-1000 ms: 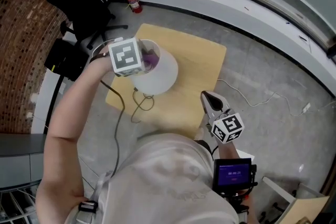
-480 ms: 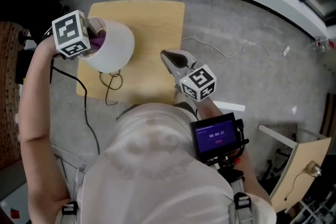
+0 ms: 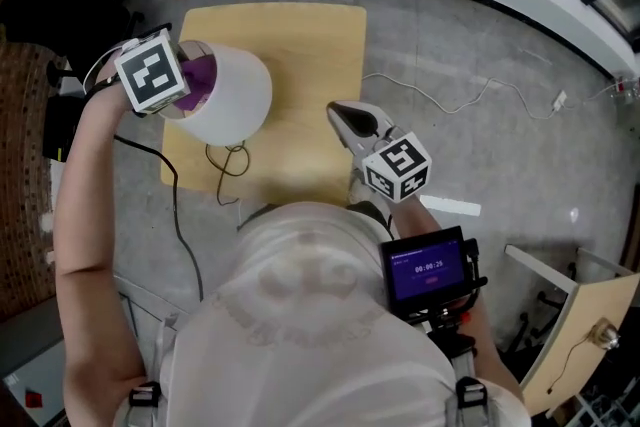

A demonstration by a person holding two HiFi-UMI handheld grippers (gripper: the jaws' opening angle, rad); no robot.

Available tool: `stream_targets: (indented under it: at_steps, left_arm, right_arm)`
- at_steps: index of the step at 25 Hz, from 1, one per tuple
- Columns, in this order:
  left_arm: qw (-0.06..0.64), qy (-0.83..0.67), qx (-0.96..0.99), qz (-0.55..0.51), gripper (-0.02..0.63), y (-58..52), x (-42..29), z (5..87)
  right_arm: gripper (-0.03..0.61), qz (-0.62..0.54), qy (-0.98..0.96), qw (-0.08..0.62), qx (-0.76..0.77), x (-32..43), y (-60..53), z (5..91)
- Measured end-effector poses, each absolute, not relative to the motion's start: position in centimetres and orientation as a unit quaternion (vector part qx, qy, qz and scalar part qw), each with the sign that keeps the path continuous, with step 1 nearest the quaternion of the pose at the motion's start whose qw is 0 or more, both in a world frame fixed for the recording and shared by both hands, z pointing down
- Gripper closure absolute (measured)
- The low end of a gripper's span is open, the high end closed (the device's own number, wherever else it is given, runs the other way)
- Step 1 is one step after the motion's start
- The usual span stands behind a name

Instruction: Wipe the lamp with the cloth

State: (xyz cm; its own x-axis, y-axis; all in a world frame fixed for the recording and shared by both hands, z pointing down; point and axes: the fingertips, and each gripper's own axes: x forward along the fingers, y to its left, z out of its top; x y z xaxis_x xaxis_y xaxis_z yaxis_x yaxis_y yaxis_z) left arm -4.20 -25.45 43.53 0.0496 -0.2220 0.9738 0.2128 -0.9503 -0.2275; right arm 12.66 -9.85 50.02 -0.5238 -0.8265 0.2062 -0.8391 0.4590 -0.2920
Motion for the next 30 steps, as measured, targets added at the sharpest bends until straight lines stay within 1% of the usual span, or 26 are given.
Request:
stream_targets:
  at_steps: [2,4,6,8,10,14,17,21,24,27,30]
  left_arm:
    - [0.171,0.001,-0.701,-0.693,0.525,-25.6,-4.0,43.9]
    - [0.153,-0.007,-0.687,-0.710,0.525,-25.1,-5.1,44.2]
    - [0.107,-0.021,-0.685,-0.720,0.525,-23.8,-6.2,44.4]
    - [0.061,-0.045,-0.703,-0.707,0.523,-21.9,-6.2,44.4]
    - [0.036,-0.065,-0.721,-0.689,0.523,-20.4,-5.7,44.5]
    - [0.033,-0.053,-0.720,-0.691,0.523,-20.0,-6.4,45.2]
    - [0.046,-0.003,-0.743,-0.668,0.522,-21.1,-6.8,42.9]
    - [0.060,0.120,-0.790,-0.598,0.518,-22.6,-8.7,39.2]
    - [0.061,0.211,-0.821,-0.526,0.518,-22.5,-8.9,36.9]
    - [0.035,0.282,-0.854,-0.436,0.518,-21.0,-7.9,34.4]
    - [-0.008,0.323,-0.895,-0.308,0.518,-18.4,-7.3,32.7]
  right_arm:
    - [0.565,0.184,-0.852,0.017,0.489,12.9,-9.5,50.1]
    - [0.565,0.187,-0.852,0.017,0.488,12.7,-9.4,50.1]
    - [0.565,0.187,-0.855,0.016,0.484,12.4,-9.4,50.0]
    - [0.565,0.186,-0.857,0.013,0.481,12.2,-9.4,49.9]
    - [0.565,0.184,-0.859,0.011,0.477,12.0,-9.4,49.7]
    - [0.565,0.183,-0.862,0.011,0.472,12.1,-9.0,49.7]
    - [0.565,0.182,-0.864,0.010,0.470,12.3,-9.0,49.7]
    - [0.565,0.181,-0.866,0.013,0.465,11.9,-8.6,50.7]
    - [0.565,0.184,-0.874,0.012,0.449,13.0,-8.1,50.7]
    - [0.565,0.199,-0.886,0.002,0.419,14.2,-8.4,49.6]
    - [0.565,0.218,-0.892,-0.014,0.395,13.4,-8.7,49.5]
